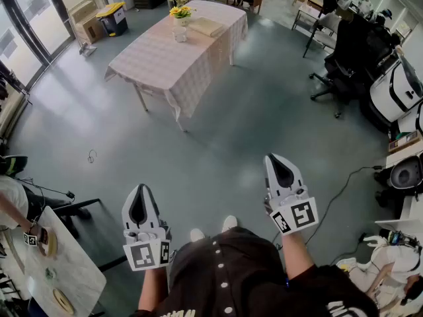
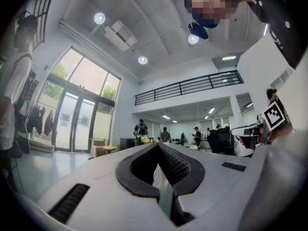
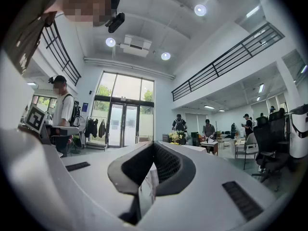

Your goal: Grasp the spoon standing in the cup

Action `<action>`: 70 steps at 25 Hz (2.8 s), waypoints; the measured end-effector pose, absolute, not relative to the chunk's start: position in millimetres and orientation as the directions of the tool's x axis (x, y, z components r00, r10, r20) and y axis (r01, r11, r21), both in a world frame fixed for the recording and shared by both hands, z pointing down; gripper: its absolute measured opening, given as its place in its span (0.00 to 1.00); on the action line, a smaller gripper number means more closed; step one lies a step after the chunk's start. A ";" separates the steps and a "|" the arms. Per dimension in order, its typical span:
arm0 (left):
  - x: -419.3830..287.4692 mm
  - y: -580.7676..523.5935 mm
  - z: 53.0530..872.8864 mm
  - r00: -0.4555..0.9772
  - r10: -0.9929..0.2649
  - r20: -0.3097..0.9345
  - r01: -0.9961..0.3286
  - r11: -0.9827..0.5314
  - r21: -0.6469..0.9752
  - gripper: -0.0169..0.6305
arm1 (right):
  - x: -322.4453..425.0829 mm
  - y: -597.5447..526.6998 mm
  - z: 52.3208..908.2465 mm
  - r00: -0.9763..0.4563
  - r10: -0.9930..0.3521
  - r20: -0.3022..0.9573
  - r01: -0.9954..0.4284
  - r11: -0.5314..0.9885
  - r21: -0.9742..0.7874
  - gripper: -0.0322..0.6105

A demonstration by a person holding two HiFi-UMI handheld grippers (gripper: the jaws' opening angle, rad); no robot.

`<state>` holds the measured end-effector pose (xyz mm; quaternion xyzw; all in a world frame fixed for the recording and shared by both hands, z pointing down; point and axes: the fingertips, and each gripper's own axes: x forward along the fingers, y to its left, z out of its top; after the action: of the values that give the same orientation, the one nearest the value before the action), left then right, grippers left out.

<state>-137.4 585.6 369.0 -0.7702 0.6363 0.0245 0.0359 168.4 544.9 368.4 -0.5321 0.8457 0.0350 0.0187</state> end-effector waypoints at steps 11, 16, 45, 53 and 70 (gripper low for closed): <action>-133.0 586.2 375.8 0.185 -0.979 -0.079 -0.983 -0.185 -0.017 0.05 | 169.9 547.1 371.1 -0.447 -0.889 -0.098 -0.893 0.450 -0.002 0.03; -131.4 585.3 375.9 0.186 -0.980 -0.071 -0.983 -0.185 -0.016 0.05 | 170.6 545.5 374.4 -0.440 -0.894 -0.080 -0.897 0.442 -0.001 0.05; -76.3 582.1 367.0 0.168 -0.983 -0.070 -0.986 -0.165 -0.036 0.05 | 216.8 535.2 372.8 -0.487 -0.870 -0.074 -0.871 0.490 -0.035 0.43; -56.4 575.4 367.2 0.143 -0.987 -0.076 -0.990 -0.142 -0.015 0.05 | 245.3 522.1 374.6 -0.491 -0.868 -0.076 -0.870 0.493 -0.015 0.43; -89.8 483.1 366.9 0.164 -0.983 -0.081 -0.986 -0.164 -0.010 0.05 | 205.7 435.8 364.1 -0.483 -0.871 -0.085 -0.874 0.485 -0.001 0.43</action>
<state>-89.8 483.1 366.9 -0.7624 0.6458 0.0278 0.0302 205.7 435.8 364.1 -0.5069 0.8610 0.0209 0.0369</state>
